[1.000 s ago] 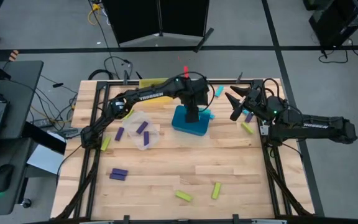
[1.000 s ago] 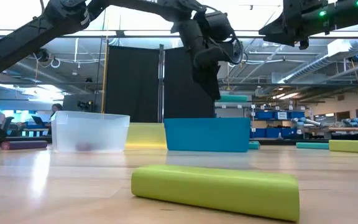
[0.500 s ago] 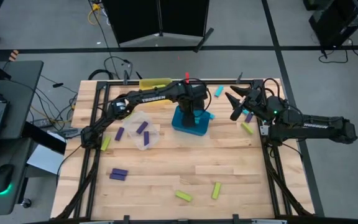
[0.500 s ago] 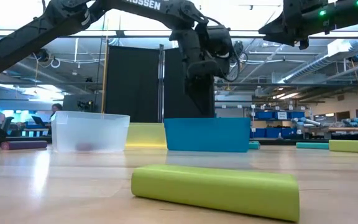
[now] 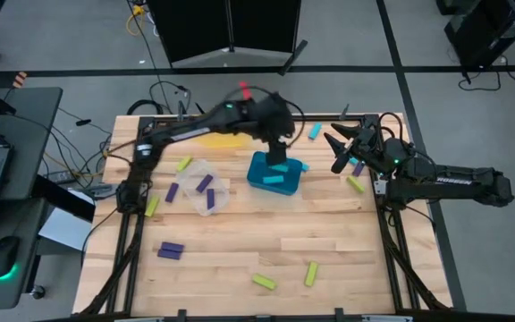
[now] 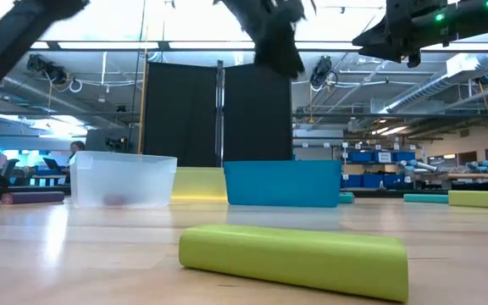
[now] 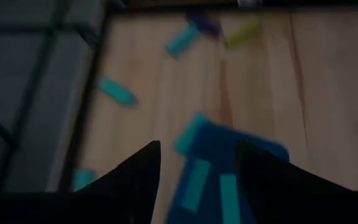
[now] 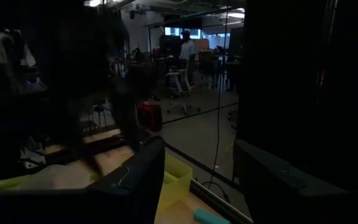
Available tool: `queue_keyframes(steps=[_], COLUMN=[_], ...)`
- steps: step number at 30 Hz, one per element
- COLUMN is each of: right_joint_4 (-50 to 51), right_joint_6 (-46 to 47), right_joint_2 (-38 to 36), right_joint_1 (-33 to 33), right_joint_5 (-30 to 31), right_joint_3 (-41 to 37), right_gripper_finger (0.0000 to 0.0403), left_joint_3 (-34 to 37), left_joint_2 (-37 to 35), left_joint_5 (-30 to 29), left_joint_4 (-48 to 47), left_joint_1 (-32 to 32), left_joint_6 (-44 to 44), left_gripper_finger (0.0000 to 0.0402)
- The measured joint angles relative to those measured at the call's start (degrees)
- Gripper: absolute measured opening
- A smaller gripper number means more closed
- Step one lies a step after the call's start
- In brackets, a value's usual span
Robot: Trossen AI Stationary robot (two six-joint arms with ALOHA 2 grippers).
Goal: Sort blocks
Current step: Put the green block into the yellow bin
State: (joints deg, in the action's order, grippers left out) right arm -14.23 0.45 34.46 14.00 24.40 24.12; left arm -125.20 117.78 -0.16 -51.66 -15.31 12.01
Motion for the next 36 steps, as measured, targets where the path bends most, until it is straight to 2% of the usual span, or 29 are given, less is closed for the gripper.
queue_keyframes(steps=[4,9,14,20,25,29,36], right_joint_4=[0.03,0.07,1.18,5.52,6.56,9.81,30.45], right_joint_6=[0.0,-0.09,0.99,5.96,8.95,10.25,12.63], right_joint_2=[0.02,0.02,0.3,3.17,6.99,9.75,15.13], right_joint_1=[0.0,0.0,0.76,3.46,4.94,5.55,8.12], right_joint_5=[-0.02,-0.02,-0.04,-0.05,-0.88,-1.57,2.18], right_joint_3=[0.0,0.0,0.0,0.02,0.02,2.28,11.6], right_gripper_finger=[0.0202,0.0202,0.0202,0.0201,0.0201,0.0201,0.0201], left_joint_3=[10.39,30.19,49.77,68.19,77.37,80.66,84.82], left_joint_2=[-10.88,-26.11,-40.33,-51.98,-58.55,-62.4,-67.1], left_joint_5=[-3.76,-9.47,-15.72,-19.04,-24.47,-28.26,-30.27], left_joint_4=[7.89,19.86,32.06,41.68,44.7,44.53,43.97], left_joint_1=[-0.44,-1.14,-1.18,-1.19,-1.2,-1.2,-1.2], left_joint_6=[0.03,-2.05,-8.78,-16.88,-20.14,-21.55,-24.91], left_gripper_finger=[0.0213,0.0213,0.0214,0.0214,0.0214,0.0214,0.0214])
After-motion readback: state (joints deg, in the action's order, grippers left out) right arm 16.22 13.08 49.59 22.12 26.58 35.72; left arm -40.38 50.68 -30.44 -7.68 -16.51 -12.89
